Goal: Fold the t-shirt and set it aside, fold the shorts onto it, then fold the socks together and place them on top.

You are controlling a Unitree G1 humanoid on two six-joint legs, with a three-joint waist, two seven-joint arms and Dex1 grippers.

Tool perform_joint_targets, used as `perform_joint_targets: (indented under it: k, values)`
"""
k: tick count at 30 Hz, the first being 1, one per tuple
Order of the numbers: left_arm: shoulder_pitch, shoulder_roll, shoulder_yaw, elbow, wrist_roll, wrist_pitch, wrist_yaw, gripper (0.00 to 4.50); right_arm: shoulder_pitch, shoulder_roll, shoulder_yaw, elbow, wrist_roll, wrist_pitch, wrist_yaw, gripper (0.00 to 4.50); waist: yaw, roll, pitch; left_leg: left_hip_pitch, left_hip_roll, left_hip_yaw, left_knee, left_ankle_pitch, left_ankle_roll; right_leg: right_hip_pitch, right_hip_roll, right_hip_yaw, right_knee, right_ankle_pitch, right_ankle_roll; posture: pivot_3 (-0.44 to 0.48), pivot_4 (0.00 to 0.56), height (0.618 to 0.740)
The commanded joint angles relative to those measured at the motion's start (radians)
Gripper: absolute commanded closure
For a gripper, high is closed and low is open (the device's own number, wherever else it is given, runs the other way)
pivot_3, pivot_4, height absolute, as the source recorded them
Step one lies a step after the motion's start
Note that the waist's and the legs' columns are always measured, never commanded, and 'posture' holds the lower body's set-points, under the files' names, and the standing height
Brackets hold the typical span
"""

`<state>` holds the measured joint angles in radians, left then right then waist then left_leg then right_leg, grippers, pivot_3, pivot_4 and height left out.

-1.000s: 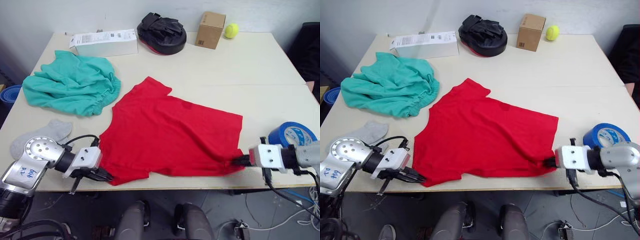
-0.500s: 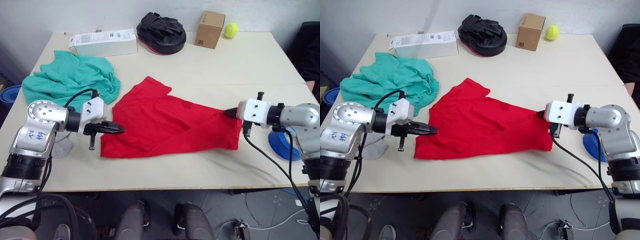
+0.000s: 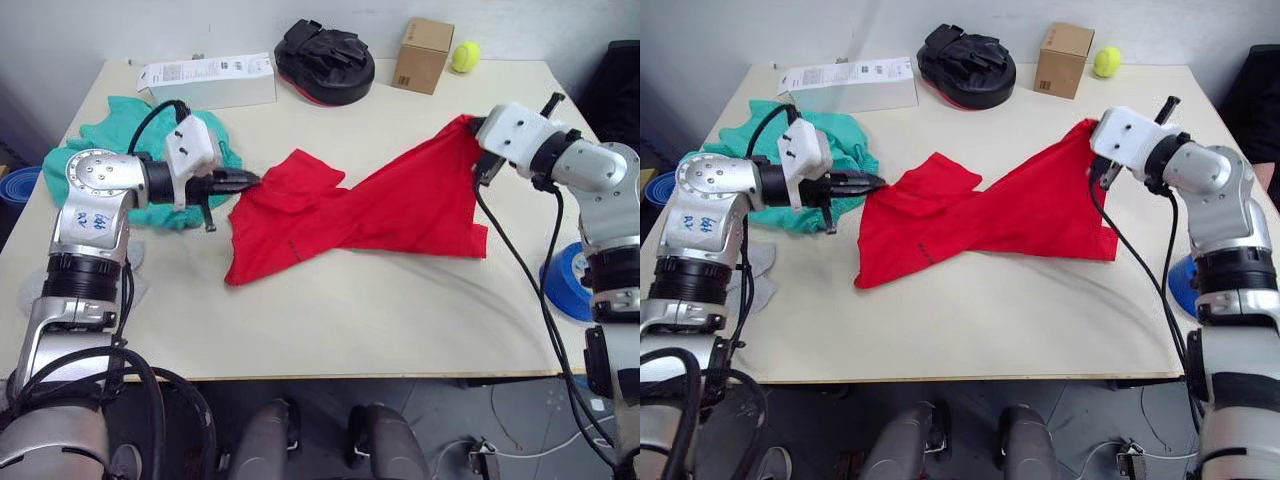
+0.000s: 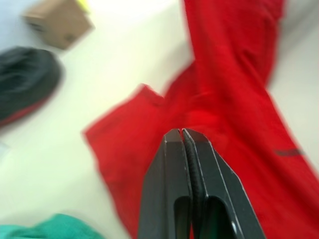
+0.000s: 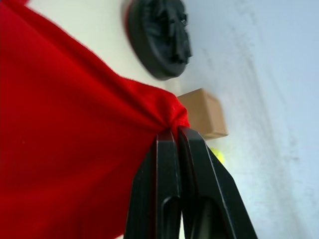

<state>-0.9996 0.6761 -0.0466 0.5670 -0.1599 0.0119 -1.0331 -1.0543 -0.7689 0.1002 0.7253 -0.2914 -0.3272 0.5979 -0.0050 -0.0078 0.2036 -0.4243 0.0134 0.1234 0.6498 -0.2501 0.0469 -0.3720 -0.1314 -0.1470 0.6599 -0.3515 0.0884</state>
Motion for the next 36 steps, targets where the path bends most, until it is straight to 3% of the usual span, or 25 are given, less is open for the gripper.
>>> perform_joint_targets:
  k: [1, 3, 5, 9, 12, 15, 21, 25, 30, 36]
  values:
    - [-0.205, -0.018, 0.068, 0.152, 0.047, -0.16, 0.174, 4.5, -0.176, 0.011, -0.005, 0.137, -0.069, -0.036, -0.228, 4.48, -0.002, 0.0, 0.0, -0.001, 0.0, 0.0, 0.0, 0.0, 0.0, -0.001, 0.0, 0.0, 0.0, 0.0, 0.0, 0.0, 0.15, 0.74]
    - [-0.379, -0.03, 0.108, 0.289, 0.055, -0.216, 0.302, 4.5, -0.271, 0.041, -0.048, 0.213, -0.042, -0.044, -0.349, 4.48, -0.004, -0.001, 0.001, -0.006, -0.001, 0.0, 0.0, 0.002, 0.001, -0.005, 0.0, -0.001, 0.001, 0.0, 0.0, 0.0, 0.15, 0.74]
    - [-0.522, -0.032, 0.149, 0.386, 0.024, -0.203, 0.336, 4.5, -0.307, 0.064, -0.095, 0.243, 0.022, -0.062, -0.367, 4.48, -0.007, -0.002, 0.002, -0.013, -0.001, -0.004, 0.001, 0.003, 0.0, -0.01, -0.001, -0.004, 0.001, 0.0, 0.0, 0.0, 0.15, 0.74]
    - [-0.569, -0.025, 0.161, 0.384, -0.02, -0.153, 0.161, 4.5, -0.224, 0.053, -0.103, 0.162, 0.091, -0.197, -0.261, 4.48, -0.015, -0.002, 0.001, -0.01, -0.005, -0.005, -0.005, 0.002, 0.001, -0.008, 0.0, -0.012, 0.0, 0.0, 0.001, 0.0, 0.15, 0.74]
    - [-0.431, 0.001, 0.148, 0.223, -0.077, -0.024, -0.004, 4.5, -0.064, 0.029, -0.114, -0.012, 0.198, -0.256, -0.104, 4.48, -0.019, -0.002, 0.002, -0.002, -0.007, -0.004, -0.009, 0.001, 0.001, -0.002, 0.0, -0.012, -0.001, 0.0, 0.001, 0.0, 0.15, 0.74]
    - [-0.123, 0.074, 0.099, -0.116, -0.146, 0.135, -0.176, 4.5, 0.195, -0.03, -0.114, -0.269, 0.34, -0.189, 0.107, 4.48, -0.024, -0.002, 0.002, -0.004, -0.006, -0.004, -0.005, 0.002, 0.002, -0.002, 0.0, -0.009, 0.0, 0.0, 0.001, 0.0, 0.15, 0.74]
    - [0.348, 0.2, 0.106, -0.611, -0.276, 0.435, -0.24, 4.5, 0.608, -0.19, -0.124, -0.594, 0.476, -0.055, 0.363, 4.48, -0.021, -0.003, 0.003, -0.008, -0.002, -0.006, -0.001, 0.002, 0.002, -0.003, -0.001, -0.002, -0.002, 0.0, 0.001, 0.0, 0.15, 0.74]
    - [0.527, 0.233, 0.123, -0.777, -0.335, 0.539, -0.216, 4.5, 0.754, -0.256, -0.131, -0.65, 0.507, -0.039, 0.467, 4.48, -0.016, -0.003, 0.003, 0.004, -0.001, -0.006, 0.0, 0.002, 0.002, 0.009, -0.002, 0.0, -0.006, 0.0, 0.001, 0.0, 0.15, 0.74]
    - [0.677, 0.275, 0.139, -0.887, -0.384, 0.607, -0.225, 4.5, 0.842, -0.289, -0.135, -0.685, 0.523, -0.016, 0.542, 4.48, -0.009, -0.003, 0.003, 0.014, -0.001, -0.007, -0.003, -0.001, 0.0, 0.018, -0.002, 0.003, -0.01, 0.0, 0.001, 0.0, 0.15, 0.74]
    - [0.891, 0.418, 0.163, -0.981, -0.436, 0.637, -0.357, 4.5, 1.04, -0.415, -0.181, -0.807, 0.656, 0.16, 0.737, 4.48, 0.005, -0.002, 0.003, 0.015, 0.0, -0.005, -0.004, -0.002, -0.001, 0.017, -0.002, 0.004, -0.012, 0.0, 0.0, 0.0, 0.15, 0.74]
